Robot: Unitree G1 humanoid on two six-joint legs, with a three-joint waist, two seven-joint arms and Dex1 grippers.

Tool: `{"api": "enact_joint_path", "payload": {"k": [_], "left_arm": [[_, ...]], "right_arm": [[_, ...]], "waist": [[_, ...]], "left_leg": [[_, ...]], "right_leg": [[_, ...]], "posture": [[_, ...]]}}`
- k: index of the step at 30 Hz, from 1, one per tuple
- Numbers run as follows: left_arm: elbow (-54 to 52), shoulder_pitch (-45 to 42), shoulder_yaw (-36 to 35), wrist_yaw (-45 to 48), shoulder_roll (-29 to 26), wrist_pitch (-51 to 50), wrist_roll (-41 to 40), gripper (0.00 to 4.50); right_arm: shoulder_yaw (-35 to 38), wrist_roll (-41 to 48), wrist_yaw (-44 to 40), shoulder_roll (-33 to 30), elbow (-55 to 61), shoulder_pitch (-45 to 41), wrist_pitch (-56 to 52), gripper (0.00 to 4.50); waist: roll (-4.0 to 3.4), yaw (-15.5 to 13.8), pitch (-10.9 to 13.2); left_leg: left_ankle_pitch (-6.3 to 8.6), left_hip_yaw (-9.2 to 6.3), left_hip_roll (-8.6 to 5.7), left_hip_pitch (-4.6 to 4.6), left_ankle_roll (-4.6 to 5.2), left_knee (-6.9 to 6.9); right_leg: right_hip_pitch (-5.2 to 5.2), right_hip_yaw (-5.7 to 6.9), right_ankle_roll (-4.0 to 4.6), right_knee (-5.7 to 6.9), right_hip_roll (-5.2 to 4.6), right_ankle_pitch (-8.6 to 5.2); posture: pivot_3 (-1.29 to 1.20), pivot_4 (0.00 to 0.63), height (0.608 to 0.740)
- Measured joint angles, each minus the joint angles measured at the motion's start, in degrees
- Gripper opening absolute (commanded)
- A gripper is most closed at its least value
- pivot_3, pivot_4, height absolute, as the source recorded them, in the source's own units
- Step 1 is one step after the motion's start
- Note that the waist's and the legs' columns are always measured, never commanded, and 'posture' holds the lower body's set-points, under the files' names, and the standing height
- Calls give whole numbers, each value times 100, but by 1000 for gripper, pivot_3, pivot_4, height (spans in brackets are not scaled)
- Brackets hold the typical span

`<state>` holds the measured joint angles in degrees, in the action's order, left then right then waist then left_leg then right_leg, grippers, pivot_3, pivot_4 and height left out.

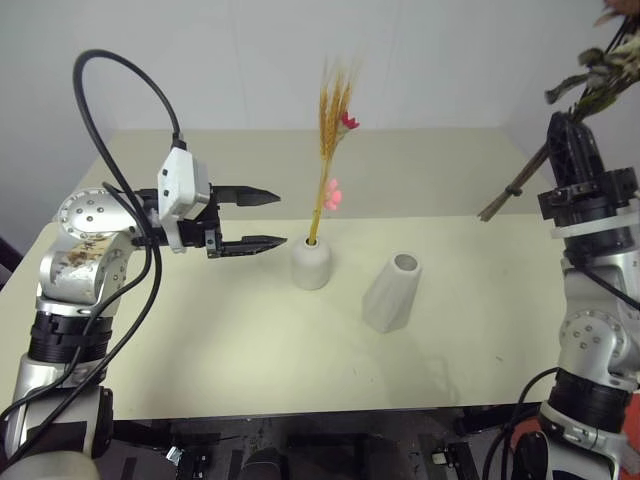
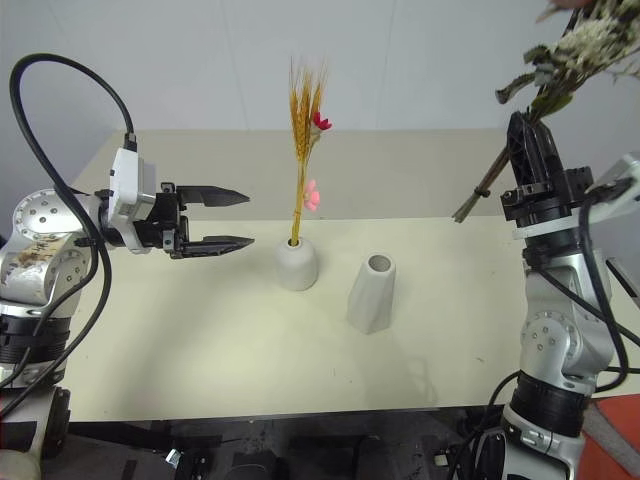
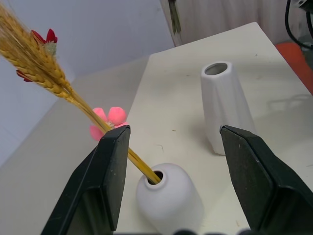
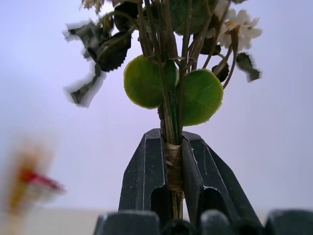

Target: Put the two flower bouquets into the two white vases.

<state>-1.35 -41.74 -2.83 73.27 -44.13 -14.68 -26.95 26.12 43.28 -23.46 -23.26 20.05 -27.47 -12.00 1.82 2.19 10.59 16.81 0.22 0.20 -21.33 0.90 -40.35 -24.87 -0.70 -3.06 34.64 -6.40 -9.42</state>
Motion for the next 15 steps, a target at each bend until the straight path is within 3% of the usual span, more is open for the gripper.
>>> {"api": "enact_joint_path", "payload": {"k": [7, 15], "left_arm": [[98, -63, 50, 17, 20, 94, 43, 3184], [141, -63, 50, 48, -20, 180, 114, 3184]], "right_arm": [[-558, 427, 526, 123, 679, -5, -523, 208], [-765, 767, 432, -3, 944, 348, -827, 208]], "waist": [[0, 6, 0], [0, -37, 0]], "left_leg": [[0, 1, 1, 7, 0, 2], [0, 0, 1, 1, 0, 1]], "right_leg": [[-7, -7, 10, 25, 6, -5], [-8, -6, 9, 21, 6, -6]], "posture": [[0, 150, 740], [0, 150, 740]]}}
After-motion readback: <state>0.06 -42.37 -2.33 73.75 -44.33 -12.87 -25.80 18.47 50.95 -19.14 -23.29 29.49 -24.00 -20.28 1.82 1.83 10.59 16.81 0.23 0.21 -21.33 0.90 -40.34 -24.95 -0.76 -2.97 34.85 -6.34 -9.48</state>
